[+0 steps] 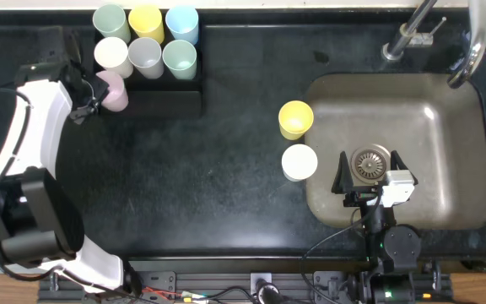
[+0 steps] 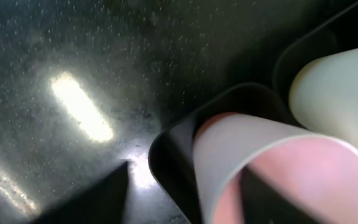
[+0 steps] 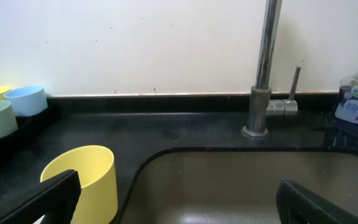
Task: Store Cups
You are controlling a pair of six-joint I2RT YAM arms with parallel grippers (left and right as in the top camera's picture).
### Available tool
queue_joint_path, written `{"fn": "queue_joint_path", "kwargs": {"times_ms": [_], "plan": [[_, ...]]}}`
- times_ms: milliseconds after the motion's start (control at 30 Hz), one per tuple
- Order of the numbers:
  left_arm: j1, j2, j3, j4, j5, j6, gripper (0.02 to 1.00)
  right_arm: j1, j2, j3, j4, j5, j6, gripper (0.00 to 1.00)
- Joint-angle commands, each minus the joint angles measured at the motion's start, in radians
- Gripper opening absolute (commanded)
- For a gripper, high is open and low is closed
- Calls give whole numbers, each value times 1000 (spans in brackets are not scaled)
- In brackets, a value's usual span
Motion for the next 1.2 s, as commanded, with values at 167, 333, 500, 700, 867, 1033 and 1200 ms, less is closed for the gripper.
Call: {"fn": "queue_joint_path", "kwargs": {"times_ms": [167, 333, 500, 700, 867, 1033, 1200], "plan": [[-9, 1, -6, -18, -5, -2, 869, -1, -10, -14, 5, -6, 8, 996], [-24, -63, 37, -65, -5, 1, 912, -1, -10, -14, 5, -6, 8, 996], [-71, -188, 128, -170, 11, 50, 1000, -1, -10, -14, 5, -6, 8, 996], [-238, -274, 272, -190, 39, 224, 1000, -1, -10, -14, 5, -6, 8, 996], [-518, -174, 400, -179, -77, 356, 998, -1, -10, -14, 5, -6, 8, 996], [-816, 45, 537, -113, -224, 510, 1000, -1, -10, -14, 5, -6, 8, 996], [-922, 231, 618, -121, -215, 548, 1000, -1, -10, -14, 5, -6, 8, 996]]}}
